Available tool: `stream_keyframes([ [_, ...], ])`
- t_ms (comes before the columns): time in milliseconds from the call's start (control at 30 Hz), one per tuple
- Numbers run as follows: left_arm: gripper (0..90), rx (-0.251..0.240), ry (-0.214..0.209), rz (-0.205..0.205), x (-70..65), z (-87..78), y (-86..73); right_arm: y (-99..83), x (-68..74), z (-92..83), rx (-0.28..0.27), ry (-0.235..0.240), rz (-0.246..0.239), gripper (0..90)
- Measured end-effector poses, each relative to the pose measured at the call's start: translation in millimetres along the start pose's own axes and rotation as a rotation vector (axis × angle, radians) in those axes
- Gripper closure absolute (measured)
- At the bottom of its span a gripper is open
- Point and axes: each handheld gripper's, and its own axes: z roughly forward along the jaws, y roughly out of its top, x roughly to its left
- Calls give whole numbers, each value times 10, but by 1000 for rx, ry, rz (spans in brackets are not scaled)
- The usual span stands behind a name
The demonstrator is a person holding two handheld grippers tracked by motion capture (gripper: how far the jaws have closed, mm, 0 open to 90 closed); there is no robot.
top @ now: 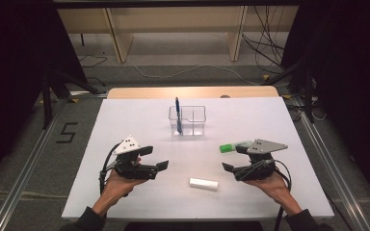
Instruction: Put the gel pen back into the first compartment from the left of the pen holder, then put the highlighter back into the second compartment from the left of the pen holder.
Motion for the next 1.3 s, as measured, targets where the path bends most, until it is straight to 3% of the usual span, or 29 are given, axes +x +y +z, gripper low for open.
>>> stream_keyframes([
  [400,153,-12,10,10,-31,-72,-75,24,-89,10,34,-13,-24,182],
  [800,150,-13,35,30,-49,-128,-151,131,-329,23,115,-30,-84,179],
  [1300,150,-60,27,0,-6,-172,-188,177,-487,115,208,-45,-135,176],
])
